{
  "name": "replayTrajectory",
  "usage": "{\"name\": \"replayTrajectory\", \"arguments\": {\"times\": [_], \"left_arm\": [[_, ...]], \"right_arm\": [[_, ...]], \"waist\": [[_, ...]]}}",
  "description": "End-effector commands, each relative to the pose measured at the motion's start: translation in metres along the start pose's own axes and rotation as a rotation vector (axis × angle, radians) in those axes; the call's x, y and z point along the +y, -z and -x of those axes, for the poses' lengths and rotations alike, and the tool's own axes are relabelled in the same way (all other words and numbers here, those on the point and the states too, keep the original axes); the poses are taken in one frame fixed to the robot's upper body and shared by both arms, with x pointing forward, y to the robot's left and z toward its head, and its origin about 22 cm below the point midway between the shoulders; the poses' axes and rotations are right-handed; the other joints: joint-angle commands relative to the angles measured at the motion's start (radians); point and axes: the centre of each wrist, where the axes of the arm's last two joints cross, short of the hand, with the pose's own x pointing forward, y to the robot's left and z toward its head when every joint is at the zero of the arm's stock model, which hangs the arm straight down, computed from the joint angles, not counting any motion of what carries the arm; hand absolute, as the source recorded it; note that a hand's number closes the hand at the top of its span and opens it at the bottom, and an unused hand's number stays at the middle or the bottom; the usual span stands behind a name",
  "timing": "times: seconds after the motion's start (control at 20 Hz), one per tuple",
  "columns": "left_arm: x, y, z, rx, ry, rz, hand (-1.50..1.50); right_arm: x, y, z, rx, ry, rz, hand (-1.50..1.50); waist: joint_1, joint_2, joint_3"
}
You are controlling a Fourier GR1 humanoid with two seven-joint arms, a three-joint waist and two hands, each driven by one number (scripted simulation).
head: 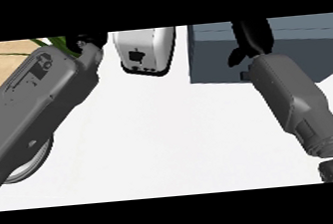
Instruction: Pick up the can, place it into the drawer and close the drawer
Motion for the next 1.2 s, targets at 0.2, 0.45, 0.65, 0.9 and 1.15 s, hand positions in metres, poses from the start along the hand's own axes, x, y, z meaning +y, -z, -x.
{"name": "replayTrajectory", "arguments": {"times": [0.2,0.45,0.65,0.9,1.15], "left_arm": [[0.01,-0.002,-0.015,-0.016,0.005,0.012,-1.5],[0.007,-0.006,-0.006,-0.012,0.021,0.022,-1.5],[0.005,-0.014,-0.005,0.018,-0.002,0.047,-1.5],[0.014,-0.015,-0.005,0.01,-0.004,0.035,-1.5],[0.013,-0.026,0.009,0.023,0.015,0.044,-1.5]], "right_arm": [[-0.035,0.032,0.007,0.033,-0.029,0.063,-1.5],[-0.053,0.048,0.003,-0.024,0.065,-0.009,-1.5],[-0.038,0.042,-0.019,0.043,0.365,-0.022,-1.5],[-0.027,0.034,-0.018,0.121,0.67,-0.022,-1.5],[-0.031,0.034,-0.001,0.109,0.719,0.003,-1.5]], "waist": [[0.022,0.007,0.001],[0.023,0.016,0.002],[0.041,0.009,0.005],[0.027,0.003,0.005],[0.021,0.005,0.002]]}}
